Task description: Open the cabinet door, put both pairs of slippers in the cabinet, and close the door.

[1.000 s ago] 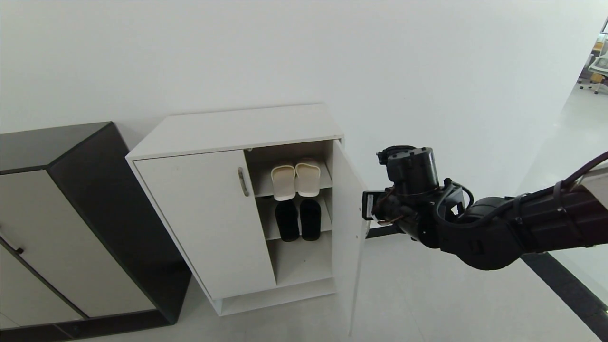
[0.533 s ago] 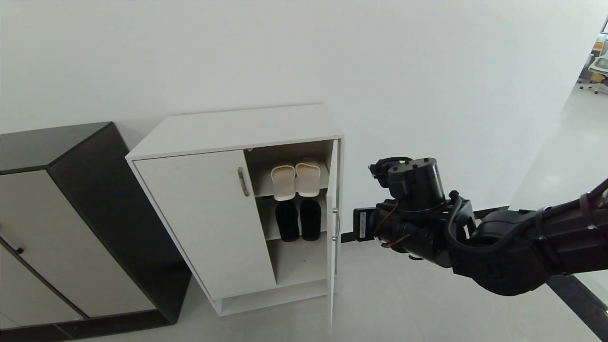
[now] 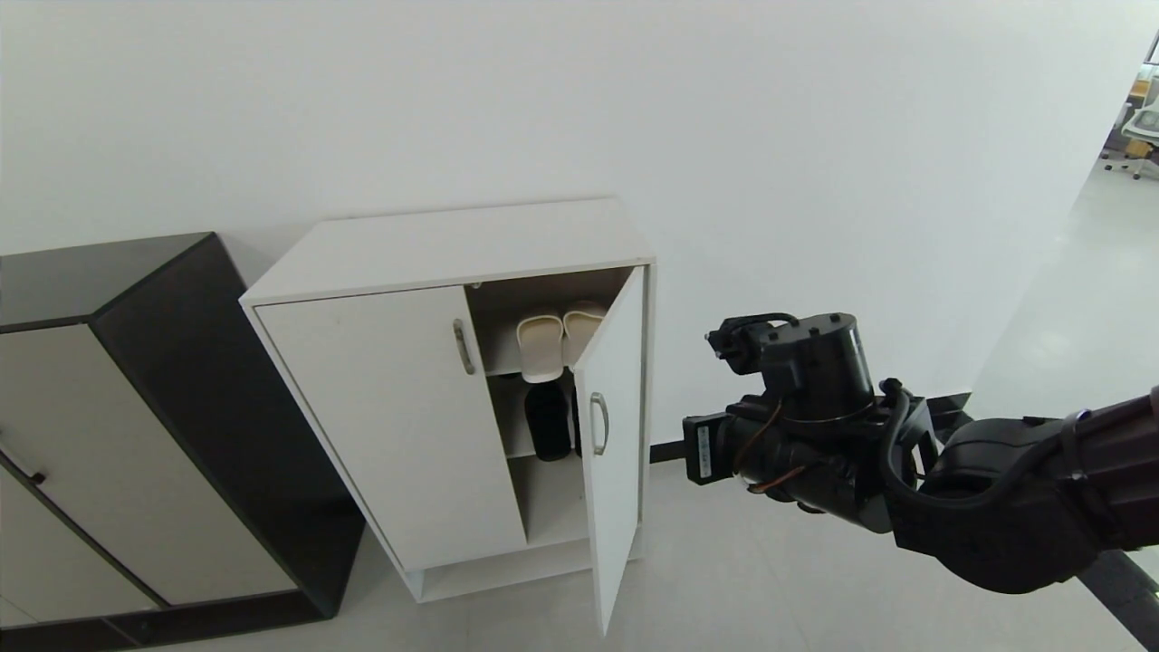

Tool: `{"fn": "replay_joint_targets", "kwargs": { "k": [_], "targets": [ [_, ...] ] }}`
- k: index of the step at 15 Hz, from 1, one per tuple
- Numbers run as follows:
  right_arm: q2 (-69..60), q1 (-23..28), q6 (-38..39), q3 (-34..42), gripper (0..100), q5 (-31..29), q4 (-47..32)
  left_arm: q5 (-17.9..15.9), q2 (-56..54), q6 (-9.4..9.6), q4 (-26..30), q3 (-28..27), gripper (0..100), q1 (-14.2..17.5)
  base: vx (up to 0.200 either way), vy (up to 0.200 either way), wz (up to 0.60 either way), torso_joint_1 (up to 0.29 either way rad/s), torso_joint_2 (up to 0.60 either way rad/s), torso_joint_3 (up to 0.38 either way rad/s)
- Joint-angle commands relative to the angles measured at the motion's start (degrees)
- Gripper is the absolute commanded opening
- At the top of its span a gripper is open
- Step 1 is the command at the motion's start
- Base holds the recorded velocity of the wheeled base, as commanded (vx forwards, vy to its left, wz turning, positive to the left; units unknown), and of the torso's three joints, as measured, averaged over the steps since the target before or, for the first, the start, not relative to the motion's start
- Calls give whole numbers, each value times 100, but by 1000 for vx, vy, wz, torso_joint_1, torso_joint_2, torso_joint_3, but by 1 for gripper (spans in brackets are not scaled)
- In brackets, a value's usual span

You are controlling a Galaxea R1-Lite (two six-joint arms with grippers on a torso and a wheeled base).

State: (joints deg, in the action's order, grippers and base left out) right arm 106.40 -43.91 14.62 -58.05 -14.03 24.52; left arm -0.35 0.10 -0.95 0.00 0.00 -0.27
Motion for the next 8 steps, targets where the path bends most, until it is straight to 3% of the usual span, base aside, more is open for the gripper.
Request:
{"fn": "replay_joint_targets", "kwargs": {
  "k": [1, 5, 8],
  "targets": [
    [-14, -3, 6, 4, 0, -3, 1, 0, -1, -2, 0, 0, 0, 0, 0, 0, 600, 2, -2, 7],
    [-5, -3, 6, 13, 0, -3, 1, 0, -1, -2, 0, 0, 0, 0, 0, 0, 600, 5, 5, 4],
    [-23, 32, 6, 13, 0, -12, 62, 0, -1, -2, 0, 0, 0, 0, 0, 0, 0, 0, 0, 0]
  ]
}}
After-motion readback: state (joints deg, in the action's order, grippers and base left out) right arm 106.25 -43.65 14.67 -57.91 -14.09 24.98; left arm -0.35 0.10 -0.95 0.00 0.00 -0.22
